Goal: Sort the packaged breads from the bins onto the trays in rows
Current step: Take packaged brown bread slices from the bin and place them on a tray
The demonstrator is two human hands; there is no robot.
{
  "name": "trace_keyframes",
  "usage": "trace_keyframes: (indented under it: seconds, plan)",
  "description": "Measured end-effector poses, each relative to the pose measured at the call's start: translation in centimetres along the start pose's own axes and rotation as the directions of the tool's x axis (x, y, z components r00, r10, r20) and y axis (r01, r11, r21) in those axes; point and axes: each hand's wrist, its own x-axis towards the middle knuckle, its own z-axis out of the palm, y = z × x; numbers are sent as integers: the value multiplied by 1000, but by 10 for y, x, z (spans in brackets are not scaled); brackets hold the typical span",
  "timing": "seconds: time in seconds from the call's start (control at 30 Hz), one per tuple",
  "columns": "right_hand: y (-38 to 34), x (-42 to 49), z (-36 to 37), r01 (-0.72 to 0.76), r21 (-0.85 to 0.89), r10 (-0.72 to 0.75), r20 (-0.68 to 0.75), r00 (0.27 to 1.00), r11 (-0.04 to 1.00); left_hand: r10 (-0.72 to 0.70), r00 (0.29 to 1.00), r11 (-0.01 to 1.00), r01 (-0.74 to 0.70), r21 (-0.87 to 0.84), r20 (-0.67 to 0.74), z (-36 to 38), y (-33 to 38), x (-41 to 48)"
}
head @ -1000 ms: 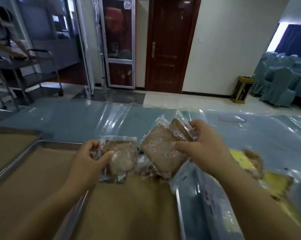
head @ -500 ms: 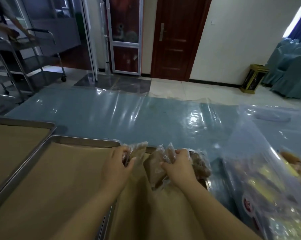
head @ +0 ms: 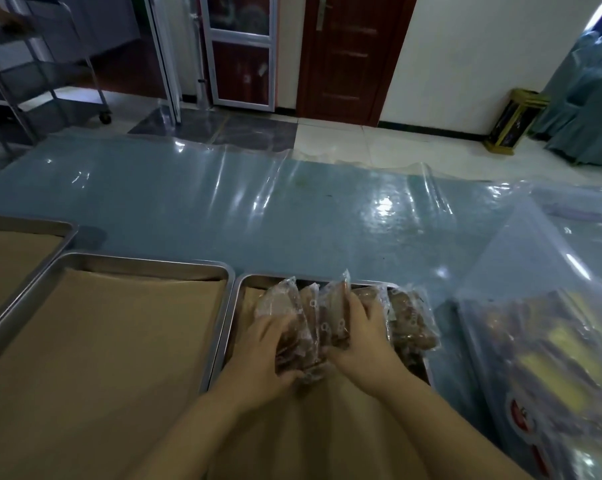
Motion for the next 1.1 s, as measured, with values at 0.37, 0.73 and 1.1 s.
trace_keyframes:
  seconds: [0.37,0.73,1.1]
  plan:
    - [1,15,12,-18,-479,-96,-213,972,878,-52,998,985,58,164,-40,-1,-12,14]
    - [-8,0,-22,-49,-403,-32,-191,981,914,-58,998,977,56,206,5,-19,9,5]
    - [-30,-150,-125,181,-611,-277,-67,958,771,254,959,967,-251,38,-124,-60,142,-62]
